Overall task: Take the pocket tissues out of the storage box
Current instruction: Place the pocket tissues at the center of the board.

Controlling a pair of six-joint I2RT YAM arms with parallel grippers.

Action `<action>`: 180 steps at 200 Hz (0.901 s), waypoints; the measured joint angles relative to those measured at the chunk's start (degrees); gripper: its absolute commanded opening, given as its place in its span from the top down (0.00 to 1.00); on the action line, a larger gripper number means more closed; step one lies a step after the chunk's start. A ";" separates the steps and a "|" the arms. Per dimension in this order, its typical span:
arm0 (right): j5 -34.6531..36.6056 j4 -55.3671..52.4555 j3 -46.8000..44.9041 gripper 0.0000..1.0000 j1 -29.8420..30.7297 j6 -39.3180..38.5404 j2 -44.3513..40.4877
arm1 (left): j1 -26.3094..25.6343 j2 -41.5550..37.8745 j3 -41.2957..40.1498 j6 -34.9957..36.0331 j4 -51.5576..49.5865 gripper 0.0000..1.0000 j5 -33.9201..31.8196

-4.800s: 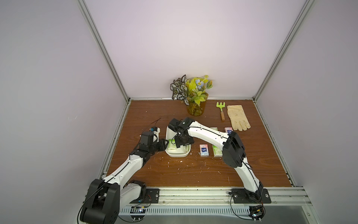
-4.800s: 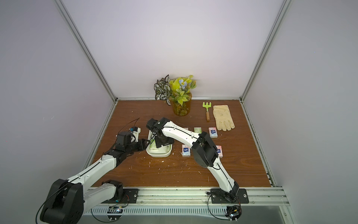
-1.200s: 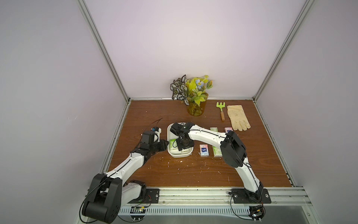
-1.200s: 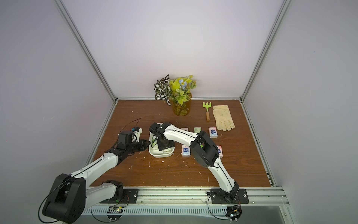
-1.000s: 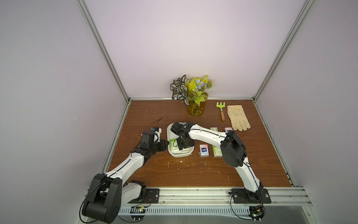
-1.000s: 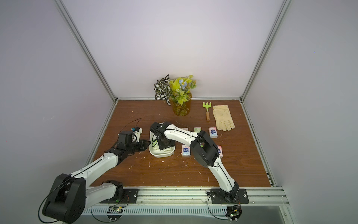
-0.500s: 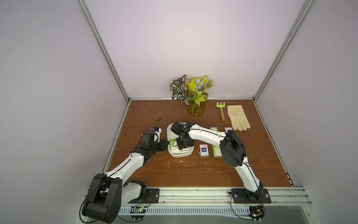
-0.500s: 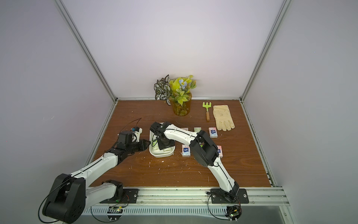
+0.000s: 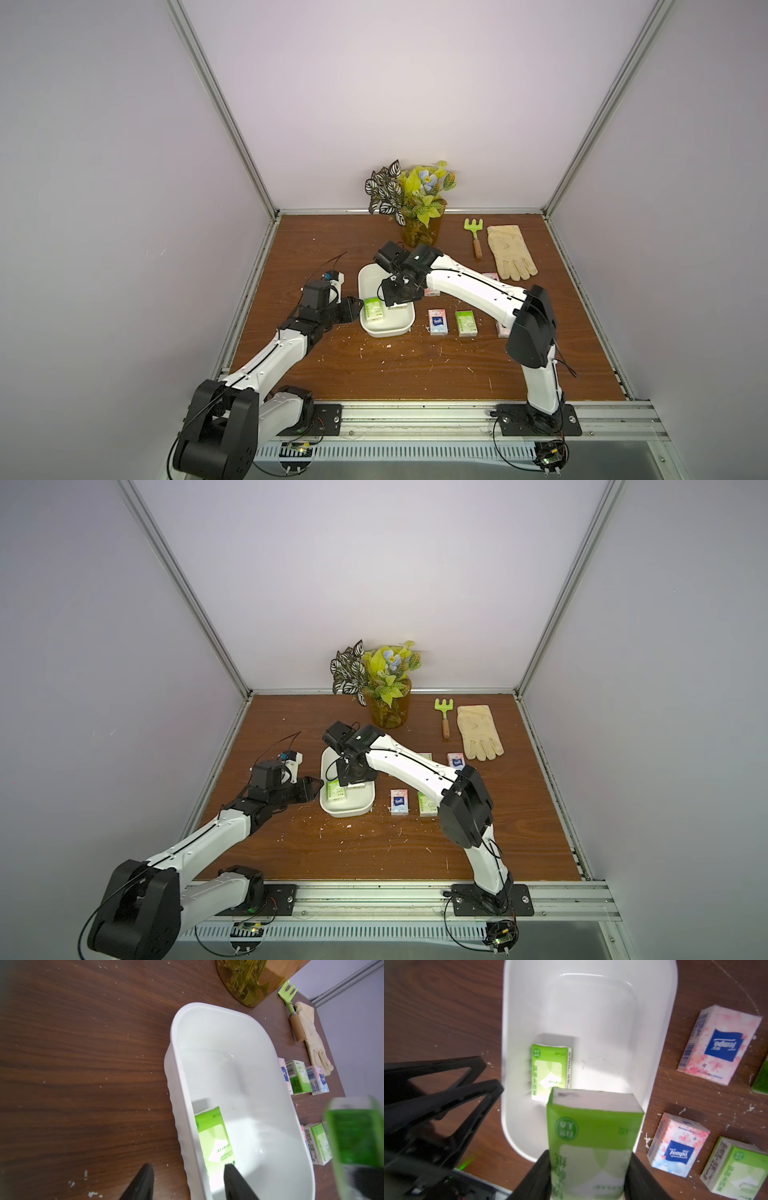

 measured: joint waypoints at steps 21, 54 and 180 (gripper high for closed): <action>0.00 -0.28 -6.69 0.45 0.26 2.21 -7.13 | 0.00 0.00 0.00 0.02 0.00 0.48 -0.39; -0.22 -0.20 -20.24 0.45 0.50 6.19 -16.09 | 0.00 0.00 0.00 0.02 0.00 0.47 -0.63; -6.25 13.00 -49.77 0.45 1.70 12.44 -23.02 | 0.00 0.02 0.00 0.07 -0.61 0.46 -2.69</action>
